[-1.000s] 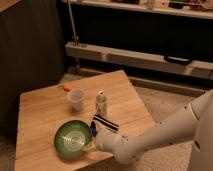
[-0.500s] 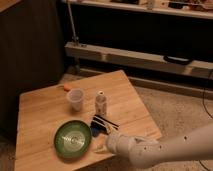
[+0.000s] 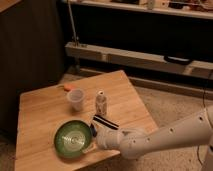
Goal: Push the ceramic bowl across the table
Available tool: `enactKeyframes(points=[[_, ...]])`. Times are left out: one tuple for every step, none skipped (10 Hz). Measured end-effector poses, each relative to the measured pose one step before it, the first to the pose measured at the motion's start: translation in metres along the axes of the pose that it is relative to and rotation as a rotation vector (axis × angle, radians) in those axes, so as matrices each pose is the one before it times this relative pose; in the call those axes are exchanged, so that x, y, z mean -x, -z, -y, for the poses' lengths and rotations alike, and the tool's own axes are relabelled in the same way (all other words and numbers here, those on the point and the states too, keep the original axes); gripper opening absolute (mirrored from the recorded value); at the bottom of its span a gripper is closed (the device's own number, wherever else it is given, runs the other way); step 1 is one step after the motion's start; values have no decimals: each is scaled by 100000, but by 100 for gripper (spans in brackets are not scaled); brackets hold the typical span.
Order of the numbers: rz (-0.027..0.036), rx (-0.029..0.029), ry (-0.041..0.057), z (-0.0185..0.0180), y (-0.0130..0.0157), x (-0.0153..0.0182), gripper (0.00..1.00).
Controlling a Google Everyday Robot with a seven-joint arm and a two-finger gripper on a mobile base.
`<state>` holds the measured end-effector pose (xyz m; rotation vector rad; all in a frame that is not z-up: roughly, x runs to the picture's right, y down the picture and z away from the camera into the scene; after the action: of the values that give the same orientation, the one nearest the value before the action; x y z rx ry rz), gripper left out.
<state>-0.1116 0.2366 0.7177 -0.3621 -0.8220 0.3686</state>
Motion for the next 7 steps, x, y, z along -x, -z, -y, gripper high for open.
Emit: enactKeyframes(points=[[-1802,2274,230,-292,-489,-332,80],[-2143,1022,-746,-219,228,-843,80],[-1326,281,-1232,-196,563,-829,80],[-1361,142,-1819,-200,879,-1140,80],[-991,427,-912,-128,917,-956,80],[-144,754,-196,-96,375,-337,80],[-43,1031,-84,-51,53,-138,80]])
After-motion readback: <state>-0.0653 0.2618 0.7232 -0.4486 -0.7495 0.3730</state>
